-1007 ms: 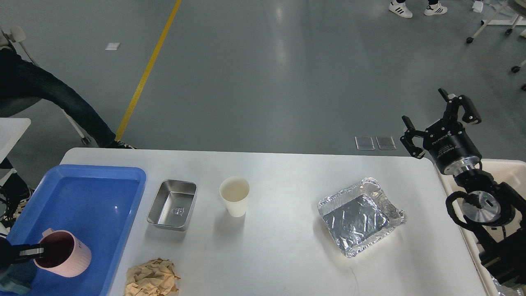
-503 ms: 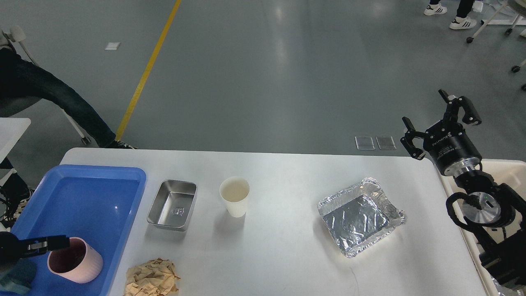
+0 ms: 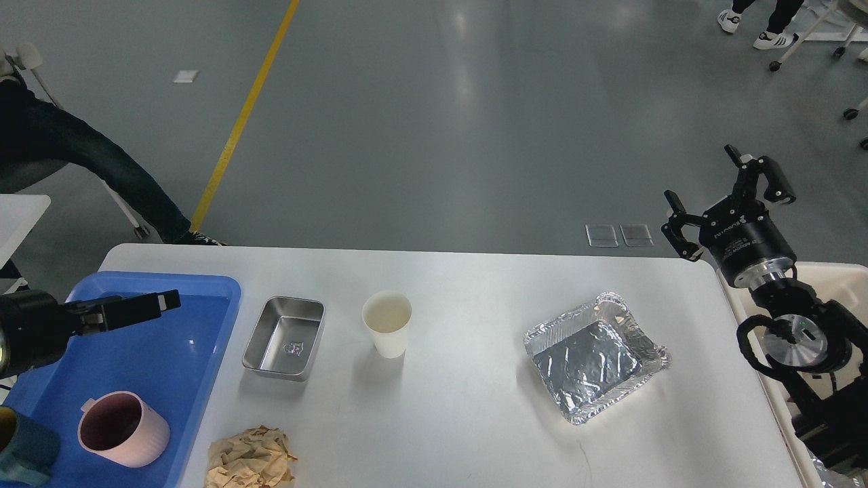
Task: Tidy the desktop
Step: 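Reach the left gripper to the steel dish and grasp its rim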
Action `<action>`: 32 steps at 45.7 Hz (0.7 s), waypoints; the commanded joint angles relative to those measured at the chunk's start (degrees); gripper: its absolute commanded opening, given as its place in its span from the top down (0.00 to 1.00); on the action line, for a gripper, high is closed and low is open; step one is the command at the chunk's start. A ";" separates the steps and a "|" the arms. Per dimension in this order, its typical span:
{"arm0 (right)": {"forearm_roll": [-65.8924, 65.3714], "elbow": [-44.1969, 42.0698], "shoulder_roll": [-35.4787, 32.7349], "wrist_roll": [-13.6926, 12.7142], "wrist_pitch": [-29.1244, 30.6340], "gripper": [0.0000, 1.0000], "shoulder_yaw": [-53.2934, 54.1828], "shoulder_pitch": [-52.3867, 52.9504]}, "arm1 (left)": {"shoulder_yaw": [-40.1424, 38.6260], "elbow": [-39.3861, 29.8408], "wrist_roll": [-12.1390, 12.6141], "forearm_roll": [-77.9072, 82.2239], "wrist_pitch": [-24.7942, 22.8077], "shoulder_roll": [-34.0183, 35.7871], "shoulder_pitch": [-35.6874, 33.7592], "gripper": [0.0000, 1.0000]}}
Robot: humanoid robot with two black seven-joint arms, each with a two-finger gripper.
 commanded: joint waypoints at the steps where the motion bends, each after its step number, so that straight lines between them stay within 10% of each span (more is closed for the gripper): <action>1: 0.00 -0.01 -0.07 0.00 0.00 0.00 0.00 -0.23 | -0.20 -0.90 -0.18 0.03 4.38 0.61 0.09 0.03; 18: -0.09 -0.19 -0.77 0.00 0.00 0.00 -0.09 -0.41 | -0.29 -0.81 -3.35 -0.06 5.97 2.02 0.00 0.03; 32: -0.88 -0.10 -1.30 0.00 0.00 0.00 -0.09 -0.49 | 0.50 7.70 7.89 -0.58 1.13 -14.66 -1.32 0.03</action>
